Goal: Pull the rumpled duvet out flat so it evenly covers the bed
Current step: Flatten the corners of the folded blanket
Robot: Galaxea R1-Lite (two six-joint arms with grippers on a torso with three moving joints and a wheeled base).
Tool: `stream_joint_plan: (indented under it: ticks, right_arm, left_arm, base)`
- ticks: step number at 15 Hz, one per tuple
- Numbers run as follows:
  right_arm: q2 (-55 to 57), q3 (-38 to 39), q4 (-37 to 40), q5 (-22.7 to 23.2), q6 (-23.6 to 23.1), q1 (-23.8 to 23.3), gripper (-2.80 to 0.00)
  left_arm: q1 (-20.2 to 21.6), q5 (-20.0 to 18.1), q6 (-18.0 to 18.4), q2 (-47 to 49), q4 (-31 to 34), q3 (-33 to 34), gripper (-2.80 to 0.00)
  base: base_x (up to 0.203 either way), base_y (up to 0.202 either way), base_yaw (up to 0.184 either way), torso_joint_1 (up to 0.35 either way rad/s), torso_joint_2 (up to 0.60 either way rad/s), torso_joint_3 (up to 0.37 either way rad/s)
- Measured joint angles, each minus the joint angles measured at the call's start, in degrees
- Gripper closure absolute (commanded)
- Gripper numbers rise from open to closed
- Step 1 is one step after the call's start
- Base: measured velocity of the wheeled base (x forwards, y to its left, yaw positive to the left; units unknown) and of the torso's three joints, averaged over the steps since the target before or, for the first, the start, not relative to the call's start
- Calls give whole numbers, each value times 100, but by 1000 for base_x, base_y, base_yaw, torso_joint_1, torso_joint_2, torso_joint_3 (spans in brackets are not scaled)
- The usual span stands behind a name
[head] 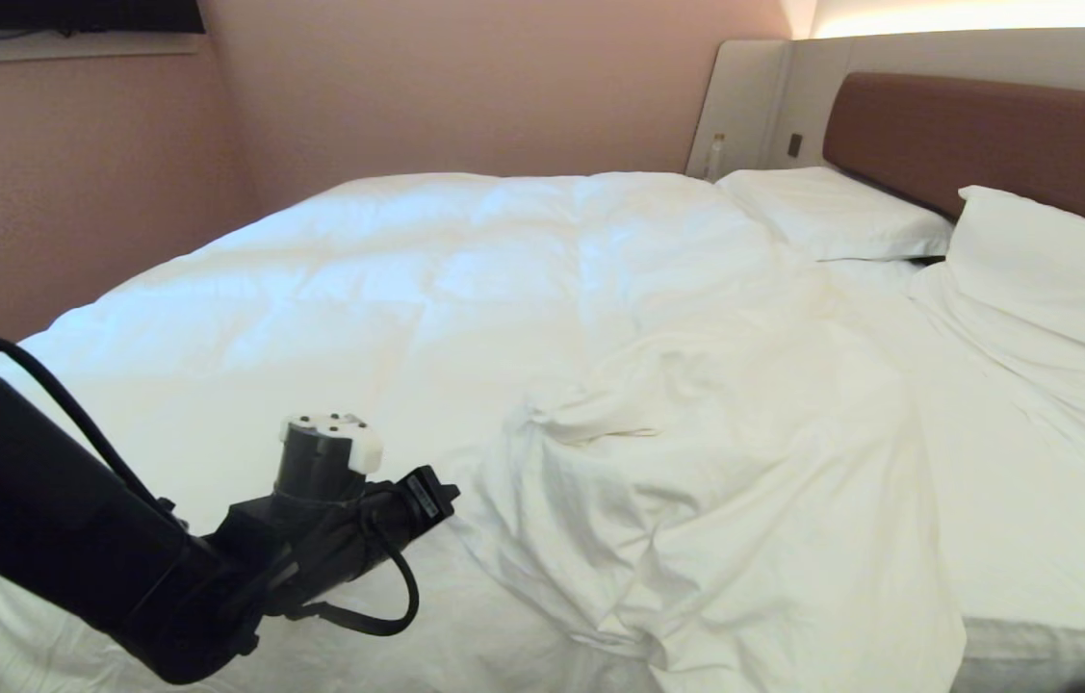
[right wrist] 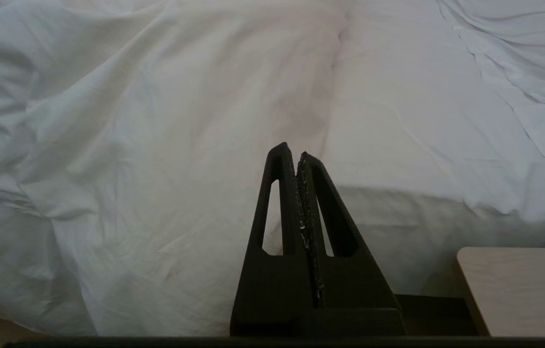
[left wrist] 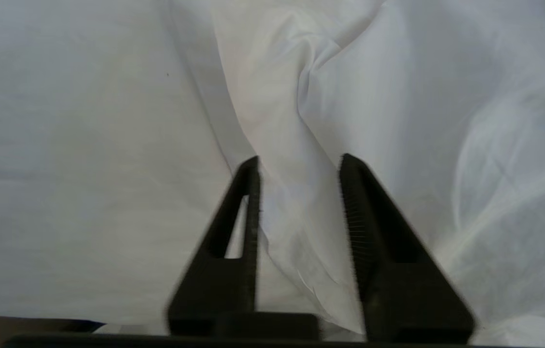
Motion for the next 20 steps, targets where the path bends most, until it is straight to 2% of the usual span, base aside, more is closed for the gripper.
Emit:
stream_joint_plan:
  ticks: [3,9,16,20]
  right_arm:
    - [0,0,1,0,7,9,0]
    - [0,0,1,0,10,2,0]
    - [0,0,1,0,7,5,0]
    - [0,0,4,1,8,2,0]
  left_arm:
    - [170,-307,-160,182,-98,68,-280]
    - [196,-85,-243,769,-319,-123,-280]
    - [-219,634,-196,1243,-285,-754,-280]
    - [-634,545,-283,1255,-285,-1031,-280]
  base:
    - [0,0,0,0,0,0]
    - [0,0,0,0,0,0]
    - [0,0,0,0,0,0]
    - [0,0,0,0,0,0]
